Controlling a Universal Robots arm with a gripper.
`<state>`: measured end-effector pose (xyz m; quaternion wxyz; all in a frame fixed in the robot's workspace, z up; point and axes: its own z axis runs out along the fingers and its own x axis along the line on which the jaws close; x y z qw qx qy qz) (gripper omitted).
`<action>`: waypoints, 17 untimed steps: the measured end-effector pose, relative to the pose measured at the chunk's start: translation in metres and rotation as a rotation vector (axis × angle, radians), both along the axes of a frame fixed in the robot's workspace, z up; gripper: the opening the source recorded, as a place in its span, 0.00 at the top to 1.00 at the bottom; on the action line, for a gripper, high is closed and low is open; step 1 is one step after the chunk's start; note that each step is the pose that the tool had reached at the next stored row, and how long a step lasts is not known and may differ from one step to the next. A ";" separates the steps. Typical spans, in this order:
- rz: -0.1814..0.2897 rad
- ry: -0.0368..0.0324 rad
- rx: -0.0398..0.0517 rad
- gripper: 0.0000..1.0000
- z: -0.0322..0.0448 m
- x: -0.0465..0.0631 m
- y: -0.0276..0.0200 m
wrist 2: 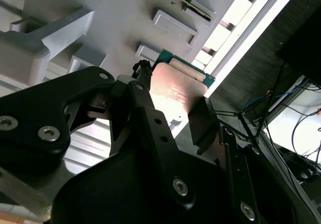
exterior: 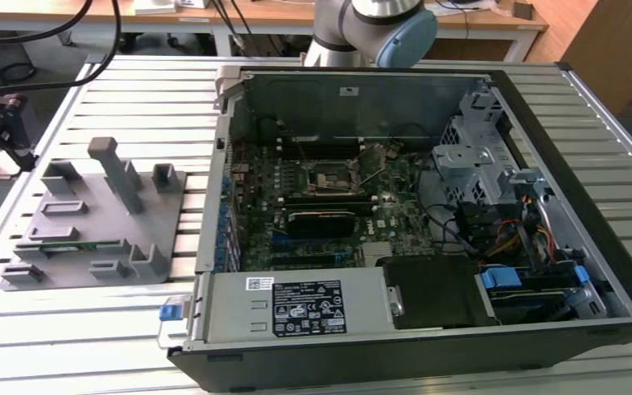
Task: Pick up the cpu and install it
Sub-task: 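Pick up the cpu and move it towards the insertion slot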
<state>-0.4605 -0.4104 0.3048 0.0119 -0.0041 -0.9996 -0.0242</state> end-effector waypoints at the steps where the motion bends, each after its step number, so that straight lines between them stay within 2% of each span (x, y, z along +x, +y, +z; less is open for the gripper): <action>1: 0.000 0.0000 0.0000 0.46 0.0006 0.000 0.0000; 17: 0.000 0.0000 0.0000 0.46 0.0088 0.000 0.0000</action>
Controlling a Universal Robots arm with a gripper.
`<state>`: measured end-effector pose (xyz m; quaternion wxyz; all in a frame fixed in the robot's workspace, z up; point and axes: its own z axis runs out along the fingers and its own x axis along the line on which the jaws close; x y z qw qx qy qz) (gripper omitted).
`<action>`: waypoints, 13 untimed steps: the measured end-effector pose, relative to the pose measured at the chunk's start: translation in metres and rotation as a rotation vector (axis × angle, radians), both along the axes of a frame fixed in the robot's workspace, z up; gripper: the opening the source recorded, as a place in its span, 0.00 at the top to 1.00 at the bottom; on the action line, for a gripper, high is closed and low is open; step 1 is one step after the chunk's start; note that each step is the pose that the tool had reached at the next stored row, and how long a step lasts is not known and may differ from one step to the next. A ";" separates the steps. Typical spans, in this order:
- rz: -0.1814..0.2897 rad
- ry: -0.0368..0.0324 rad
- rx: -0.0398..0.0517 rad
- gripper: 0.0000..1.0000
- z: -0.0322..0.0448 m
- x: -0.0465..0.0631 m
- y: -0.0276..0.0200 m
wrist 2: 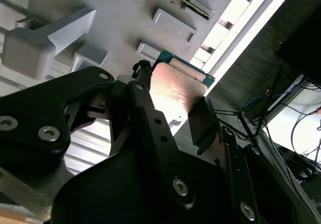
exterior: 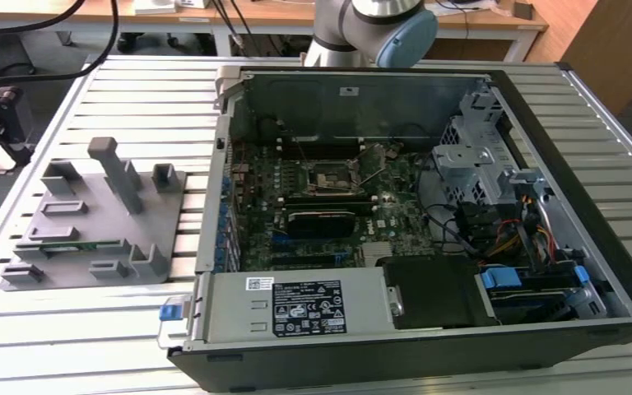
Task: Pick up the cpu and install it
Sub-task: 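Pick up the cpu and move it towards the insertion slot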
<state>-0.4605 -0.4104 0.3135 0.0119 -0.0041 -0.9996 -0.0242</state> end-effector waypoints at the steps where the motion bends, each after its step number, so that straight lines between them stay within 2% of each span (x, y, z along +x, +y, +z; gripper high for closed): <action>1: 0.000 0.0000 0.0000 0.46 0.0005 0.000 0.0000; 13: 0.000 0.0000 0.0000 0.46 0.0056 0.000 0.0000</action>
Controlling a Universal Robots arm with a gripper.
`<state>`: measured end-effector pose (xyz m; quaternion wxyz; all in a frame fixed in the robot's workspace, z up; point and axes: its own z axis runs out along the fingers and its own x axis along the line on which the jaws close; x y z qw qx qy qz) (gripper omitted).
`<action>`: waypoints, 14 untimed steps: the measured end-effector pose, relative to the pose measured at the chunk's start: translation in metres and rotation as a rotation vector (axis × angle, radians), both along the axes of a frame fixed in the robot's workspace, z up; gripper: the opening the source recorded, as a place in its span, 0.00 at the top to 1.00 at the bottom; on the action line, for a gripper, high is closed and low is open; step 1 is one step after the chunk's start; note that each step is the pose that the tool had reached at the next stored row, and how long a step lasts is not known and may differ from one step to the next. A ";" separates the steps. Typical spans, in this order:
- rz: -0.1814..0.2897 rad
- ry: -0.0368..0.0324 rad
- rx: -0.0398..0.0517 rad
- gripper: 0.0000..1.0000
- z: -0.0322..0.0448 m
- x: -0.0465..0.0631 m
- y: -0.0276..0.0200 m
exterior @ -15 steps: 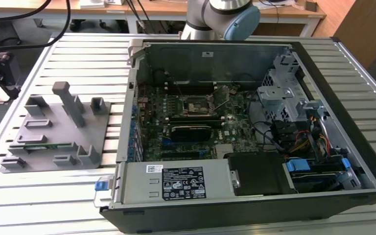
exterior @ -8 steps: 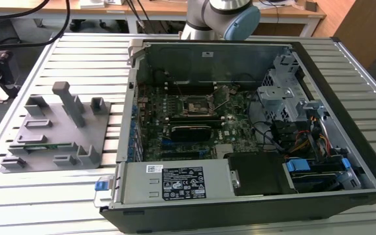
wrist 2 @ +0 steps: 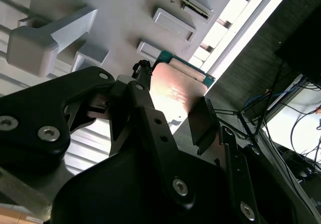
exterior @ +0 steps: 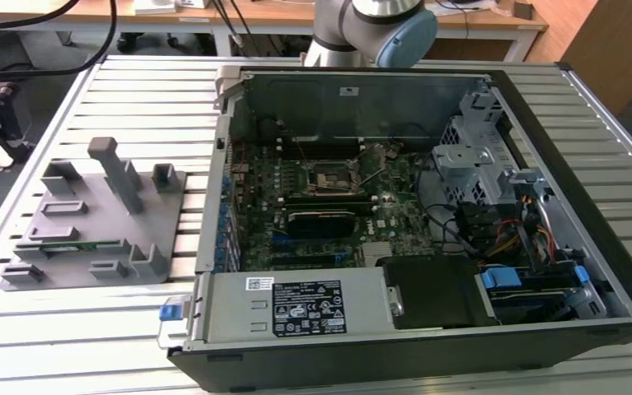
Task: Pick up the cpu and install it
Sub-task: 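Pick up the cpu and move it towards the insertion slot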
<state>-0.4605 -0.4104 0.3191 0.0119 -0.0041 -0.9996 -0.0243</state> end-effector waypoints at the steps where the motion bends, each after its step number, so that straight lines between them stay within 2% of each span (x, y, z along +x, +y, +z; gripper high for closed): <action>1: 0.000 0.0000 -0.0001 0.46 0.0005 0.000 0.0000; 9: 0.000 0.0001 0.0000 0.46 0.0039 0.000 0.0000; 14: 0.000 0.0000 0.0005 0.46 0.0094 0.000 0.0000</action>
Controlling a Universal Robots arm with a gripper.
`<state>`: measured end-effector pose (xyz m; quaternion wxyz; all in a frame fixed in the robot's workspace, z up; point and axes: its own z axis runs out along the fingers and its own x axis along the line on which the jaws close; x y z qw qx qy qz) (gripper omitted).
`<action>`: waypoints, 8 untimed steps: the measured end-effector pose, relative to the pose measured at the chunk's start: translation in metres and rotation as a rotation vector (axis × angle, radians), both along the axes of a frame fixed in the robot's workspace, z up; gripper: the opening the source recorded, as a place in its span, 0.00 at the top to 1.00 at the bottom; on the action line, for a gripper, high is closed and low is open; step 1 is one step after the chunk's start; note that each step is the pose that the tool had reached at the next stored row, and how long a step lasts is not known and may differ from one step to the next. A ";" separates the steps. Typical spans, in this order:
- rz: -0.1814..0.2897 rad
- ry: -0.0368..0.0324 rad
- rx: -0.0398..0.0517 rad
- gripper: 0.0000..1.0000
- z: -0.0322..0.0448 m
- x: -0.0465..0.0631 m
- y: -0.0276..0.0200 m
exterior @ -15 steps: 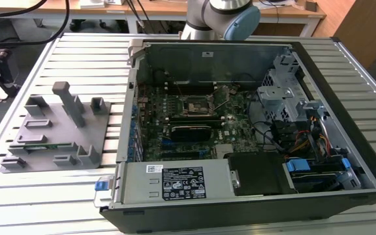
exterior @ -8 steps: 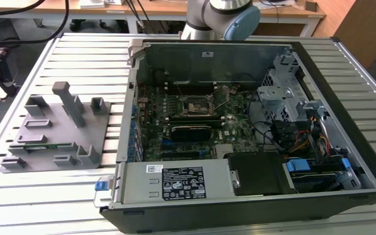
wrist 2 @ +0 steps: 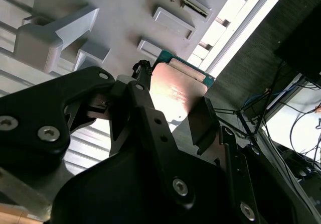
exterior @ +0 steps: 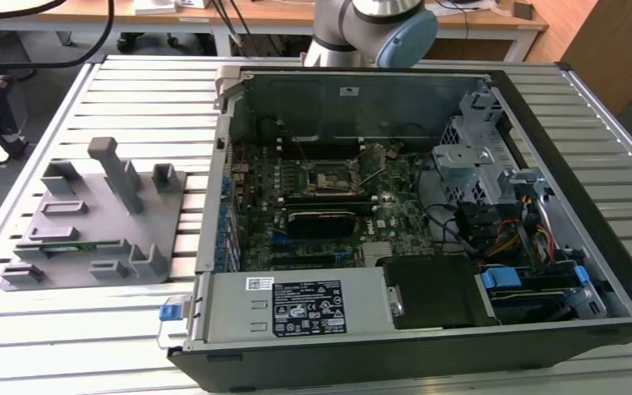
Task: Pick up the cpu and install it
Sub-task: 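Pick up the cpu and move it towards the insertion slot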
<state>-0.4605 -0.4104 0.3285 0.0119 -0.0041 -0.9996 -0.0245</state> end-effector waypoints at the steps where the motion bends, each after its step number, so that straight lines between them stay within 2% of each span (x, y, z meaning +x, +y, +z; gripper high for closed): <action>1: 0.000 0.0000 0.0002 0.46 0.0015 0.000 0.0000; 8: 0.000 -0.0001 0.0014 0.46 0.0096 0.000 0.0000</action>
